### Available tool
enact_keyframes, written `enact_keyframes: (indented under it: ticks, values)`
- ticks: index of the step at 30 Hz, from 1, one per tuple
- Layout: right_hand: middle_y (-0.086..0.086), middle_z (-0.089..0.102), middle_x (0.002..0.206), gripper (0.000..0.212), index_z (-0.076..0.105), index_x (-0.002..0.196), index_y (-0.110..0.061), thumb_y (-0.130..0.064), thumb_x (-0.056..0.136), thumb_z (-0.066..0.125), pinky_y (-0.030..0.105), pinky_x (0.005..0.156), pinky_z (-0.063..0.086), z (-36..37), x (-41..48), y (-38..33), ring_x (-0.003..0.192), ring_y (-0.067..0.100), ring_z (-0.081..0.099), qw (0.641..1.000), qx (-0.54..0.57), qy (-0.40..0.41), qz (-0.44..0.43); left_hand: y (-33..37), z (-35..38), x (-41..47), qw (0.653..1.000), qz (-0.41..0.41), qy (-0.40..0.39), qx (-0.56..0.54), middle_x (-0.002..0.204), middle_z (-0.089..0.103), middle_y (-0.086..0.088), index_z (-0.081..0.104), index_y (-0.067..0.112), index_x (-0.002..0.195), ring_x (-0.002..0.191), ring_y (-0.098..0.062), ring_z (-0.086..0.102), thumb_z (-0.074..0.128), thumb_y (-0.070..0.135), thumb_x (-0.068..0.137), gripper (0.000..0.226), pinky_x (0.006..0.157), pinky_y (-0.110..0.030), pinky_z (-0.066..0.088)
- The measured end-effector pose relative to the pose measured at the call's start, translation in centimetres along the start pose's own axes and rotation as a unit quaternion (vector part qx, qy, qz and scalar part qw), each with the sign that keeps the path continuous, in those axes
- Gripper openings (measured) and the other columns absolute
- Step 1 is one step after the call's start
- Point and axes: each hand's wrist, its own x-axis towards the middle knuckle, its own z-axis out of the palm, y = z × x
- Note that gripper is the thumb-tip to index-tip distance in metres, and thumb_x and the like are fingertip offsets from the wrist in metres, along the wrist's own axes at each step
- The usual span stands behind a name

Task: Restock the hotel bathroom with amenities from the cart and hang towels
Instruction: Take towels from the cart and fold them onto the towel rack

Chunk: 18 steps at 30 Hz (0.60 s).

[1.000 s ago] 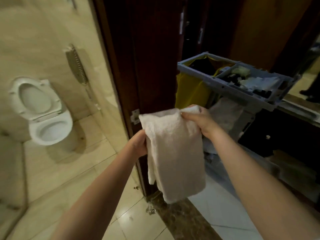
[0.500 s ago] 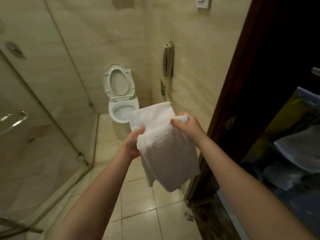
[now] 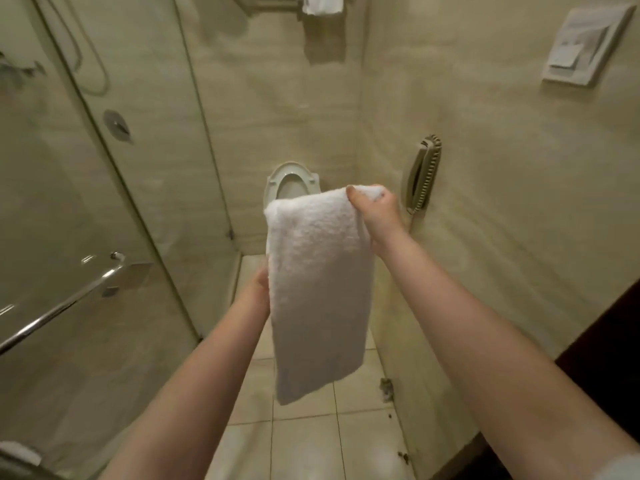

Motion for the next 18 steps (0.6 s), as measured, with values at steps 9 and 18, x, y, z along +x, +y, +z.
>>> enact_keyframes:
  ticks: [9, 18]
  values:
    - [0.011, 0.067, 0.106, 0.024, 0.056, 0.09, -0.012, -0.031, 0.082, 0.067, 0.034, 0.082, 0.046, 8.4, 15.5, 2.3, 0.097, 0.029, 0.061, 0.988, -0.126, 0.087, 0.005, 8.4, 2.0, 7.3, 0.985, 0.087, -0.098, -0.112, 0.101, 0.071, -0.005, 0.069, 0.019, 0.109, 0.094, -0.022, 0.067, 0.072, 0.07, 0.055, 0.074, 0.08, -0.036, 0.056]
    - [0.002, 0.06, 0.096, 0.03, 0.052, 0.094, -0.015, -0.033, 0.08, 0.071, 0.028, 0.076, 0.046, 15.2, 29.1, 0.2, 0.087, 0.02, 0.058, 0.999, -0.044, 0.014, -0.024, 18.8, -0.2, 18.8, 0.994, 0.107, 0.012, -0.028, 0.072, 0.072, -0.006, 0.061, 0.013, 0.097, 0.067, -0.019, 0.07, 0.043, 0.02, 0.096, 0.019, 0.062, -0.031, 0.058]
